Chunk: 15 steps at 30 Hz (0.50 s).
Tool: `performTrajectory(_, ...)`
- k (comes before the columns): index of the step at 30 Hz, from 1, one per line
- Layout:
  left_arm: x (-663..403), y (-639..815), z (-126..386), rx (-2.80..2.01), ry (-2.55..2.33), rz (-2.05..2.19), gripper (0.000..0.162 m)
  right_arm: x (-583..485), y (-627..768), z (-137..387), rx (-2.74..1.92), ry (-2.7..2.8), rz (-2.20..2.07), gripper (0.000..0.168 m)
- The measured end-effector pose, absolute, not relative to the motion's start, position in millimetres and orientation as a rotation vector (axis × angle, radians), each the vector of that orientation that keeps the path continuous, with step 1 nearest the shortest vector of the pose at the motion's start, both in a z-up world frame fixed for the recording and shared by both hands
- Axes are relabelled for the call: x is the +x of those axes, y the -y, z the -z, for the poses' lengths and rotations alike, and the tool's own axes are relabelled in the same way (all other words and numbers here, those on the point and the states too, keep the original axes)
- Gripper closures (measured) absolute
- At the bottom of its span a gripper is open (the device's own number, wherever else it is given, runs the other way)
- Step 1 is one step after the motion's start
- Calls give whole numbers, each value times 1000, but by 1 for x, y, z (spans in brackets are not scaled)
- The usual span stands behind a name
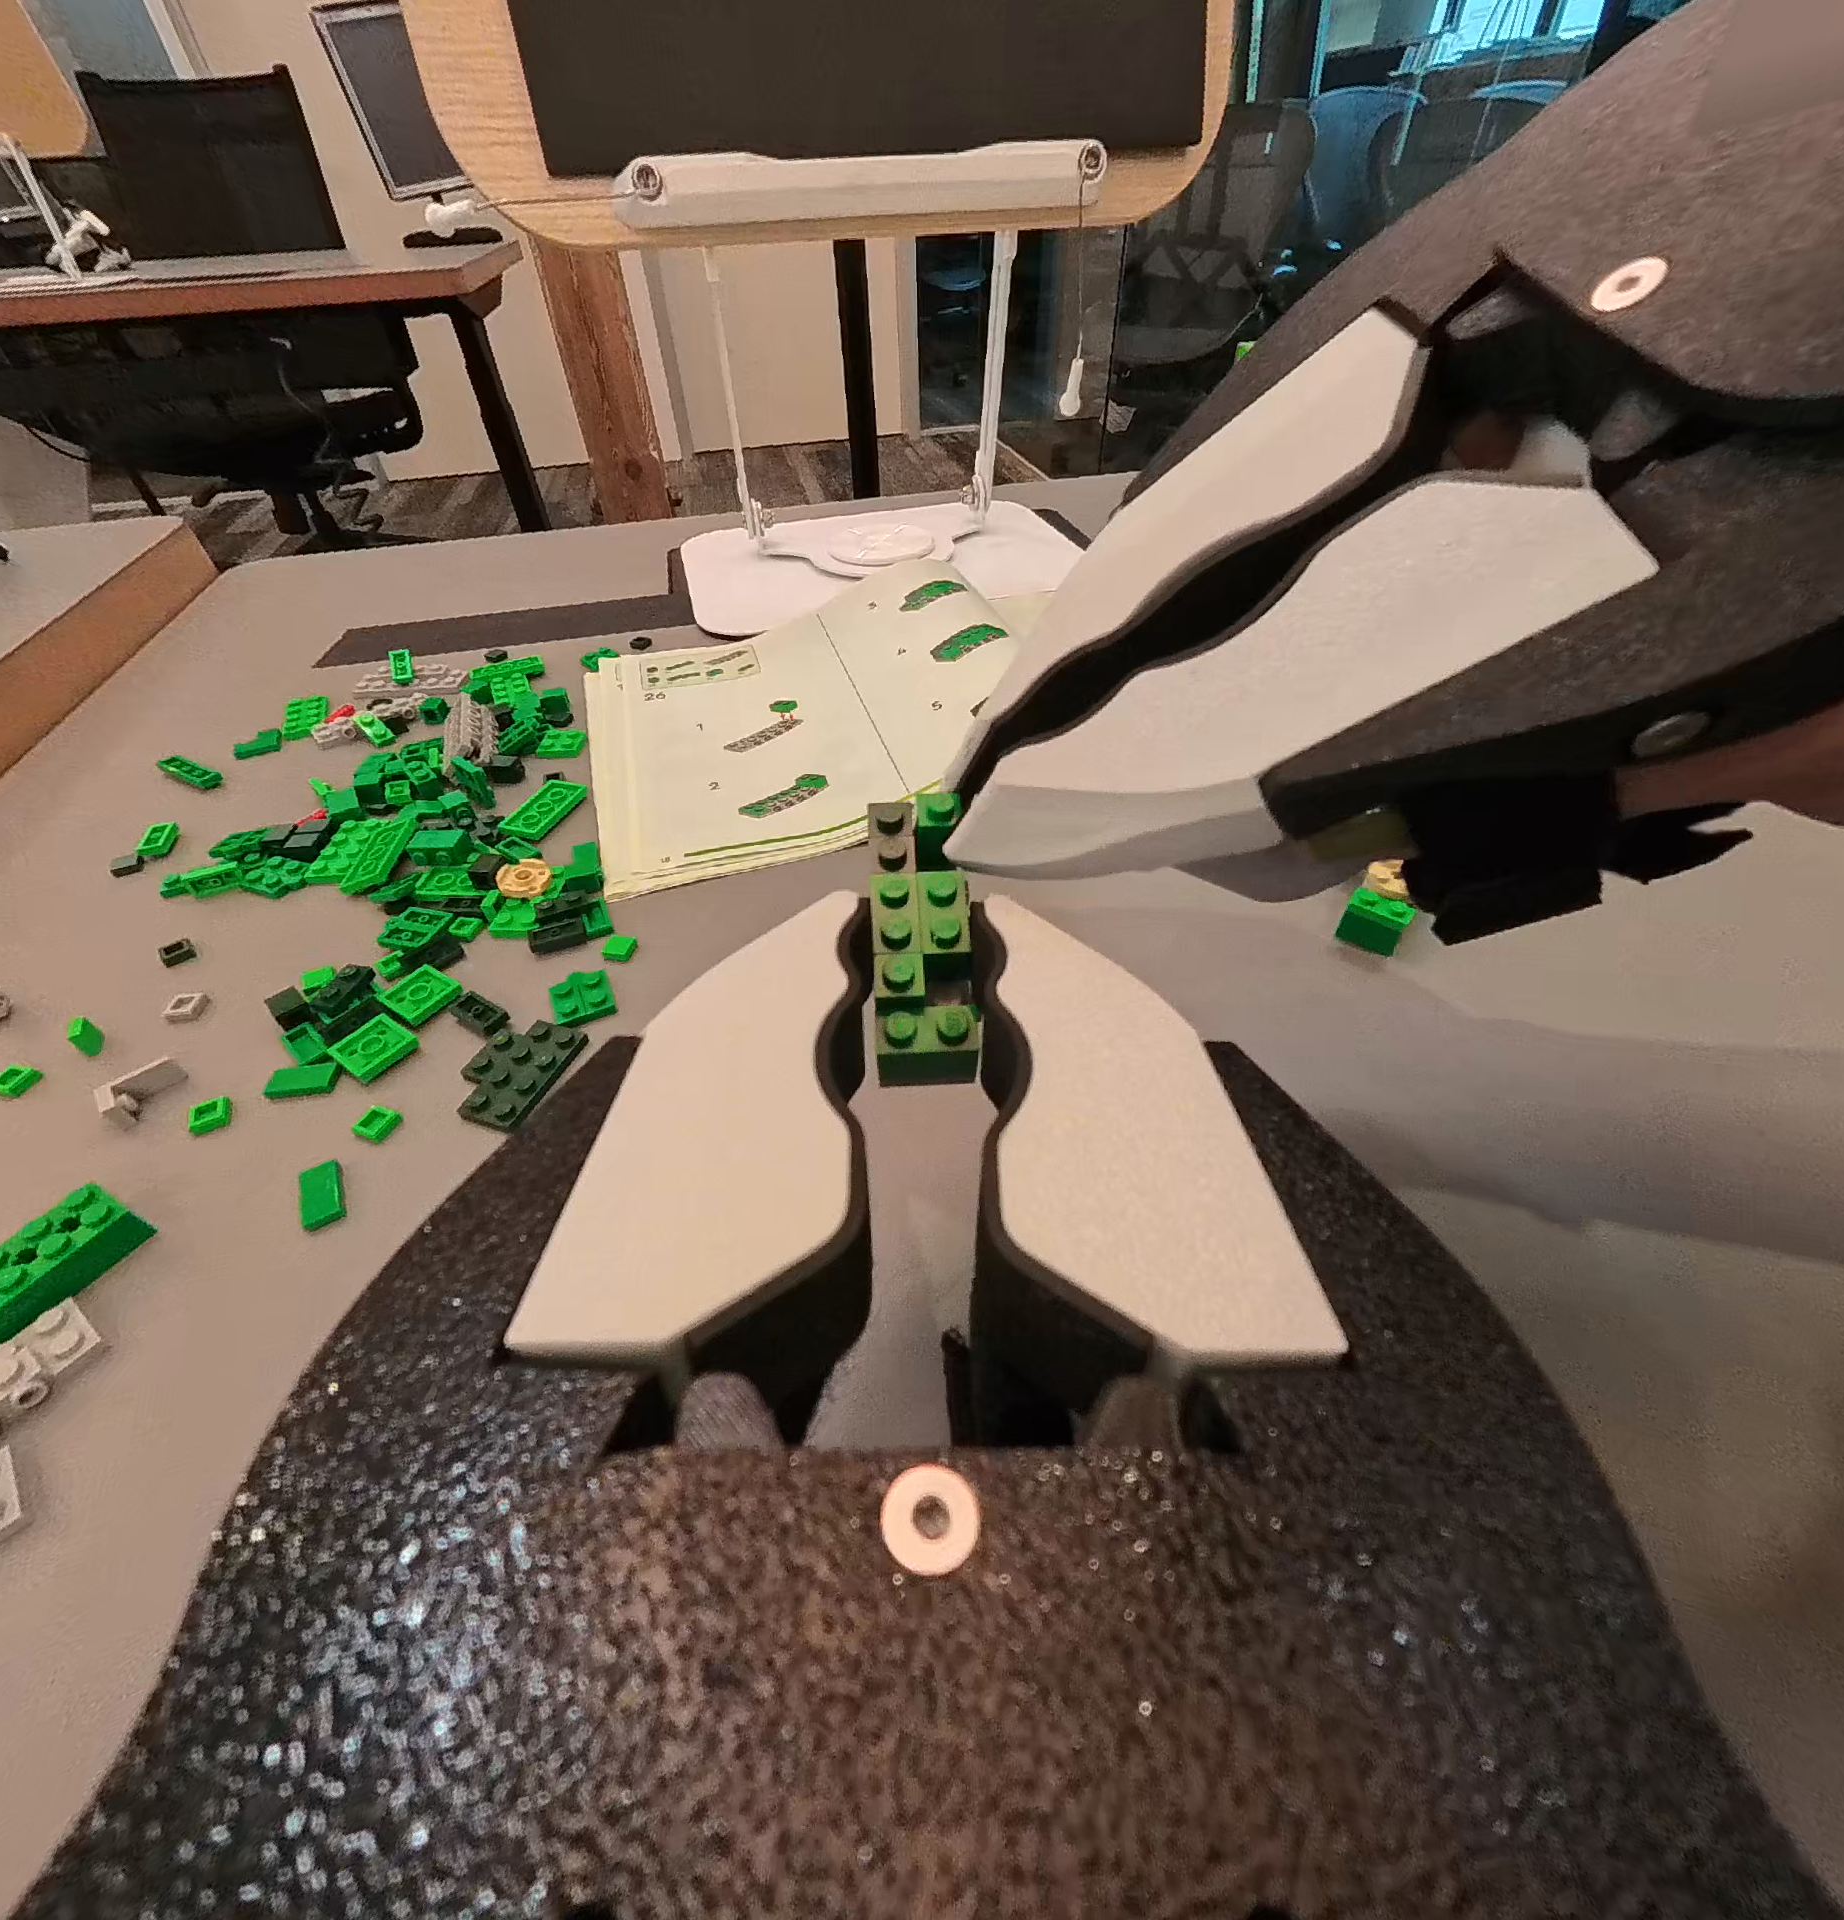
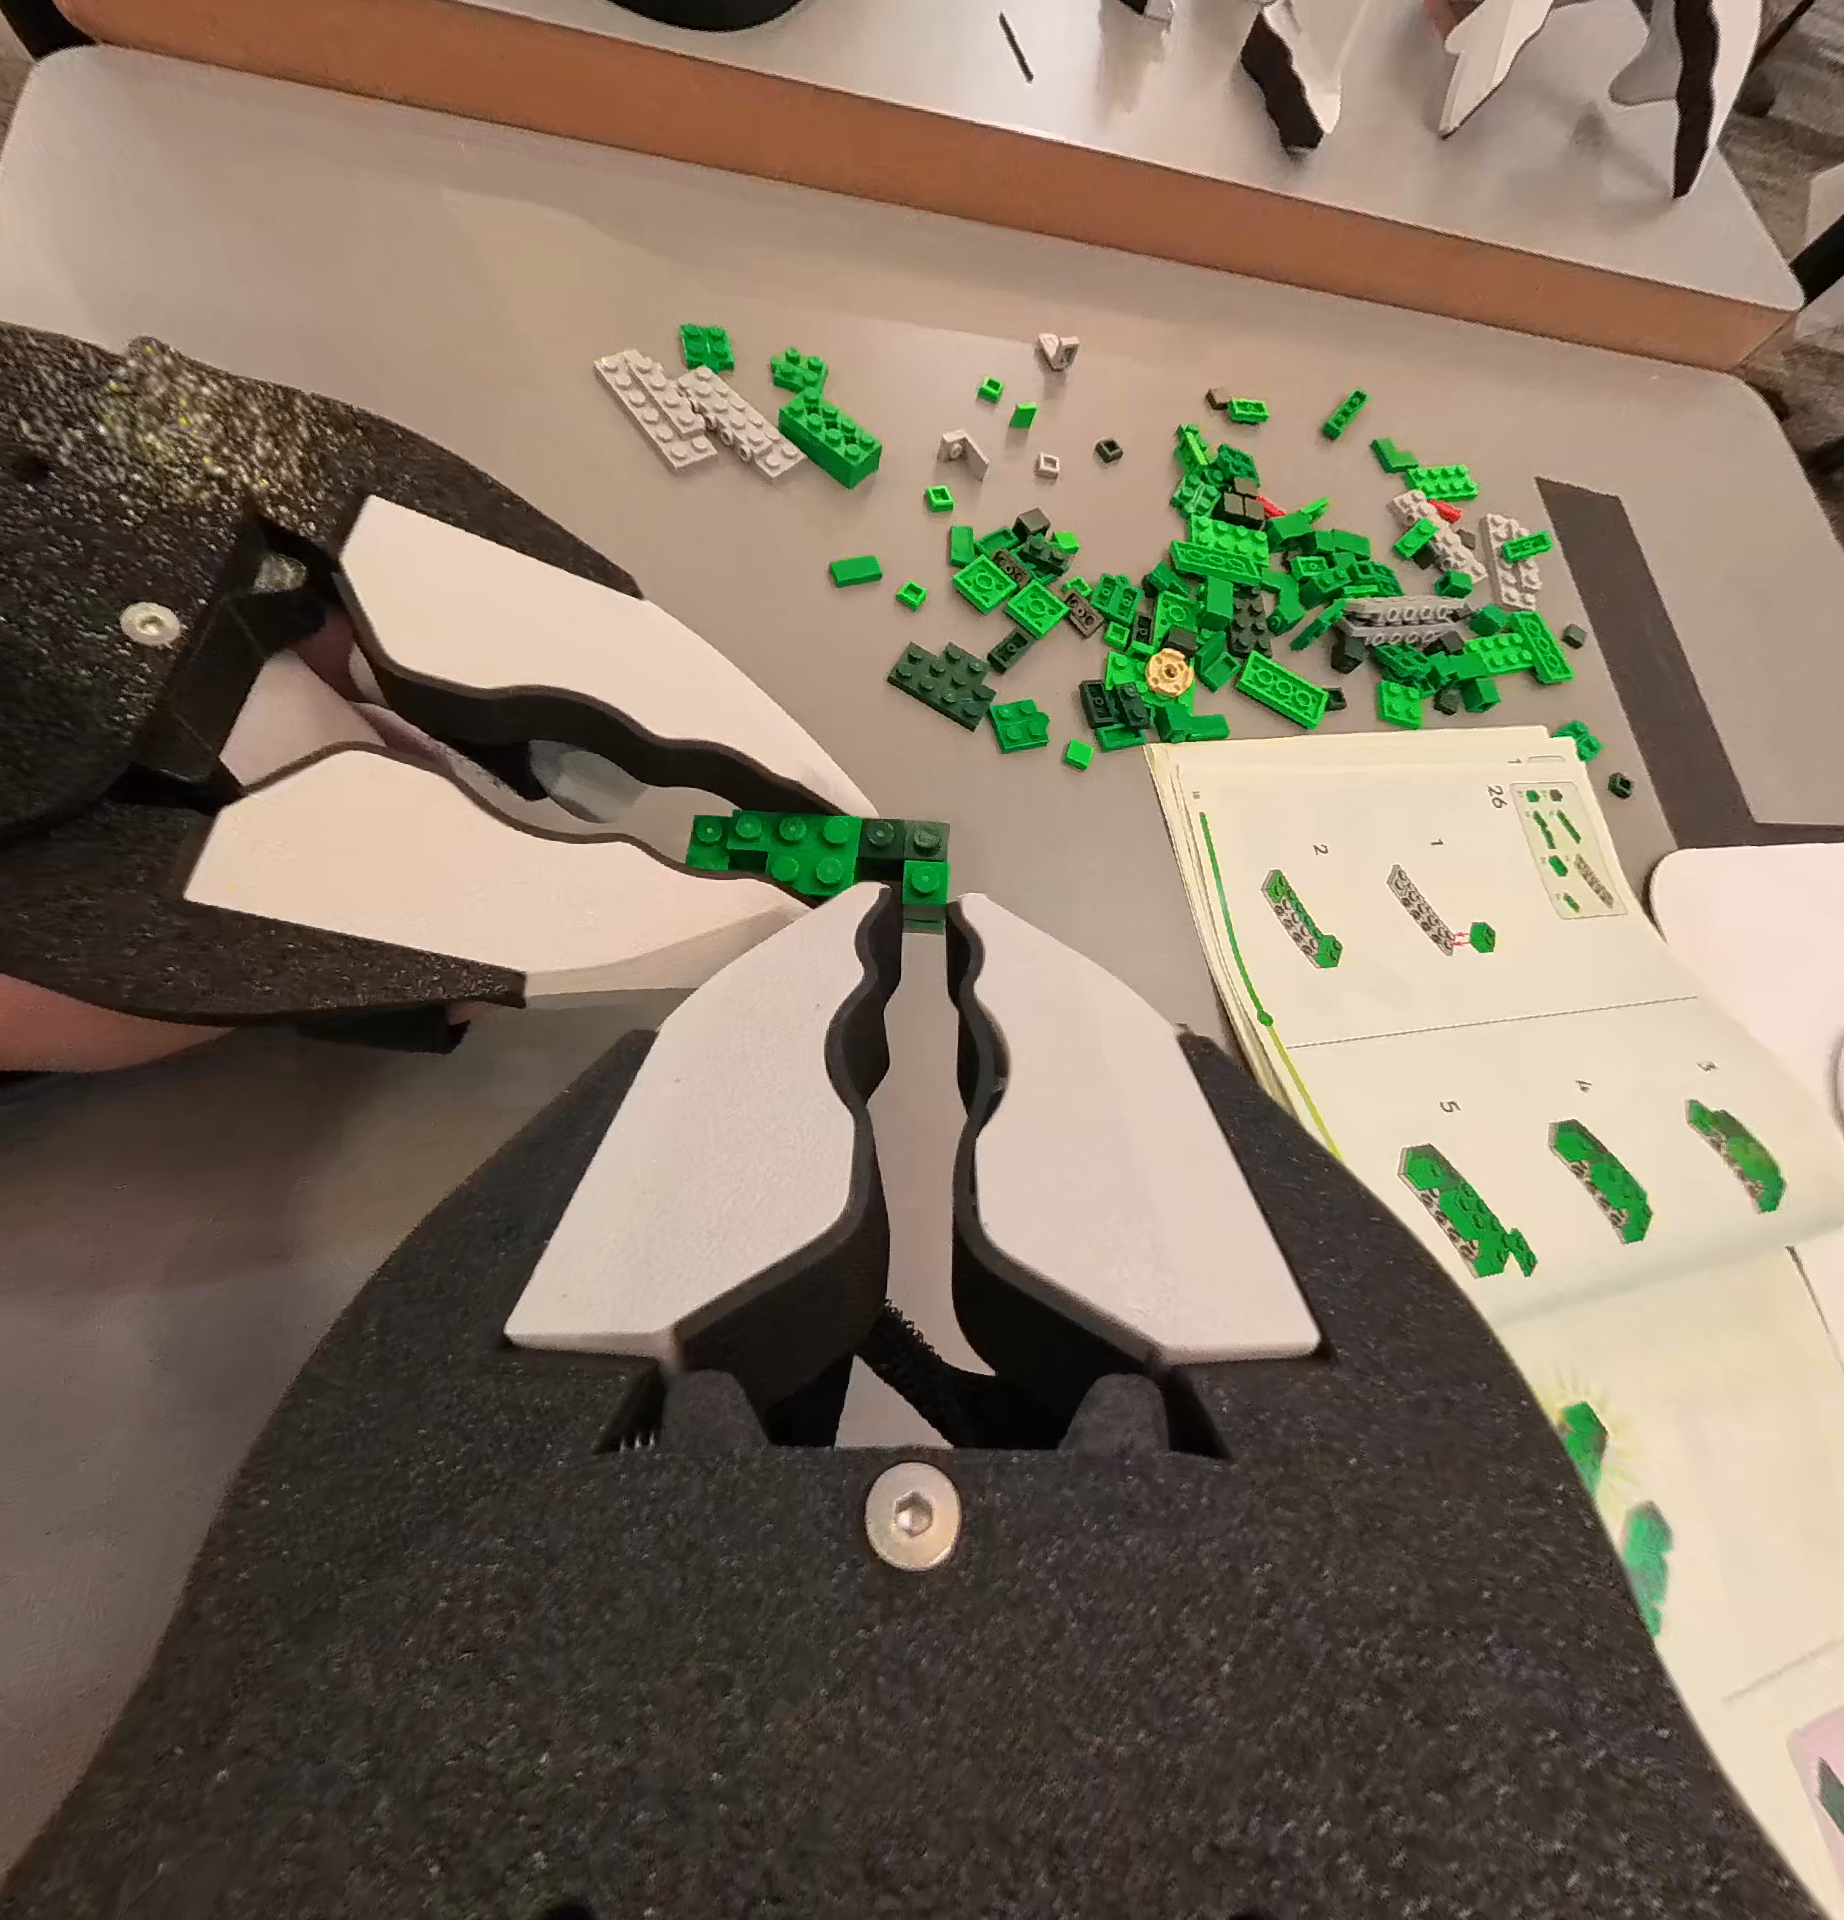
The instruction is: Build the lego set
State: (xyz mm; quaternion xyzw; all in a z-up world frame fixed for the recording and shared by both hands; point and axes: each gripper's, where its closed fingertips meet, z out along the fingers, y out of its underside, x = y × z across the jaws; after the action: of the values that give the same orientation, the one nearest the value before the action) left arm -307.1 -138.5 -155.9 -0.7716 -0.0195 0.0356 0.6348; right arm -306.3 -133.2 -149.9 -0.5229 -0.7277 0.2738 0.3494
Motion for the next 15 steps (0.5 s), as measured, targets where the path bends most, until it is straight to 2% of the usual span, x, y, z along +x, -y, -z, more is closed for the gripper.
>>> performTrajectory(15, -306, 136, 163, -1815, 55, -60, 145, -305, 130, 157, -1391, 1880, -663, 161)
